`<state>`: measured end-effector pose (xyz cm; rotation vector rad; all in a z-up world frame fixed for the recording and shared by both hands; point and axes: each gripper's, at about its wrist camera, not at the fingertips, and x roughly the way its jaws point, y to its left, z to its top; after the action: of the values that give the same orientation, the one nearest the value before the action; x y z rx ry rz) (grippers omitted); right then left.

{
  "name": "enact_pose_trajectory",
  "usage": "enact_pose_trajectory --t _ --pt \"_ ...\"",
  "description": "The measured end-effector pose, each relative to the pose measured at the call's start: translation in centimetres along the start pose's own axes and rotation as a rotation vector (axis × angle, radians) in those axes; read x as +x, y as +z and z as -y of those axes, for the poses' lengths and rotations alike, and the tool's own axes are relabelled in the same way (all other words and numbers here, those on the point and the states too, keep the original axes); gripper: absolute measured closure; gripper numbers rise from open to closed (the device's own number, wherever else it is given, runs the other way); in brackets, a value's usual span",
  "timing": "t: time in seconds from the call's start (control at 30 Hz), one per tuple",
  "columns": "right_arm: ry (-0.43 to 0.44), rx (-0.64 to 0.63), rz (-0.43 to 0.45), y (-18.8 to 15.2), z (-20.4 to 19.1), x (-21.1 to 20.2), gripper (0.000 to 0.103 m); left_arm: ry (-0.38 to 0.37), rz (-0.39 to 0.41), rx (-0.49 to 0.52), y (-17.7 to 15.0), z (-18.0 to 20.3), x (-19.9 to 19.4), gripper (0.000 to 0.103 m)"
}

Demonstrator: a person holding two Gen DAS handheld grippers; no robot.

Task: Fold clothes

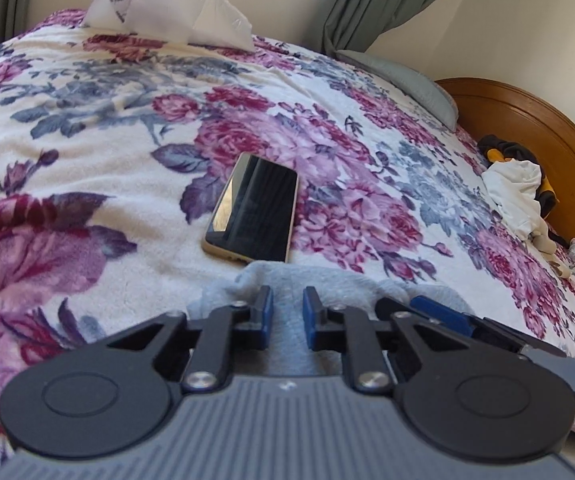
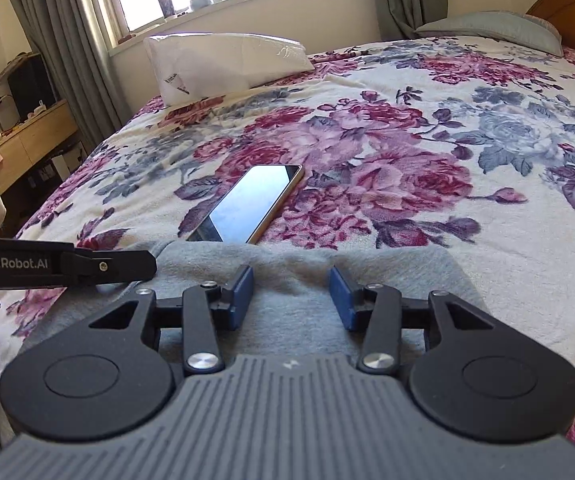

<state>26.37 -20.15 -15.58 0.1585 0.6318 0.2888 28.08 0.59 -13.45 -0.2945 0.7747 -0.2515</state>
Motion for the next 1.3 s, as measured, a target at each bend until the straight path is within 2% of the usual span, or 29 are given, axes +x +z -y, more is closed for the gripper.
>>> enact_pose_trajectory --t 0.07,0.17,0.23,0.3,0.37,0.53,0.6,0.67,0.77,0.87,0.93,1.03,1.1,1.17,1.23,1.3 --pt "-0.001 0.001 -0.004 0.0 -0.1 0.0 0.059 -0.012 -0.002 -0.003 0.3 -0.2 -0.2 0.086" --pt "0.041 0.039 0.014 0.3 0.8 -1.6 0.058 -0.030 0.026 0.041 1.2 0.4 -2.6 0.086" --pt "0.063 0.078 0.043 0.4 1.8 -3.7 0.056 -0.034 0.071 0.085 1.1 0.9 -5.1 0.082" --pt "0.089 0.119 0.081 -0.1 3.2 -7.3 0.045 -0.052 0.116 0.126 0.5 1.2 -7.6 0.078" --pt "0.122 0.123 0.102 -1.0 4.0 -9.8 0.044 -0.087 0.138 0.154 -0.6 1.2 -9.7 0.077" --pt "0.145 0.040 0.077 -4.2 4.1 -14.3 0.044 -0.142 0.115 0.292 -4.5 2.8 -11.3 0.077" --pt "0.141 0.004 0.054 -5.3 3.9 -15.0 0.044 -0.126 0.077 0.375 -6.3 3.8 -10.4 0.077" --pt "0.124 -0.019 0.023 -6.2 3.8 -14.7 0.045 -0.099 0.045 0.399 -6.9 3.8 -8.9 0.076" --pt "0.067 -0.004 -0.026 -7.5 4.4 -13.1 0.046 -0.085 0.022 0.369 -6.8 2.6 -6.9 0.072" --pt "0.073 0.112 -0.048 -7.9 6.4 -12.2 0.036 -0.074 0.027 0.334 -6.5 1.8 -6.6 0.064" --pt "0.091 0.186 -0.053 -7.9 7.4 -12.2 0.035 -0.077 0.035 0.324 -6.4 1.7 -7.6 0.064" --pt "0.083 0.194 -0.041 -7.7 7.5 -13.4 0.035 -0.087 0.054 0.316 -6.4 1.6 -9.9 0.061" --pt "0.103 0.193 -0.034 -7.7 7.5 -14.2 0.035 -0.107 0.049 0.331 -7.0 1.3 -11.3 0.041" --pt "0.130 0.191 -0.043 -7.9 7.6 -14.7 0.036 -0.098 0.029 0.355 -8.0 1.0 -11.2 0.034" --pt "0.140 0.194 -0.055 -8.1 7.6 -14.9 0.039 -0.082 -0.004 0.367 -8.8 0.6 -10.7 0.033" --pt "0.132 0.203 -0.069 -8.4 7.7 -14.8 0.054 -0.073 -0.049 0.349 -9.4 0.0 -9.8 0.038"
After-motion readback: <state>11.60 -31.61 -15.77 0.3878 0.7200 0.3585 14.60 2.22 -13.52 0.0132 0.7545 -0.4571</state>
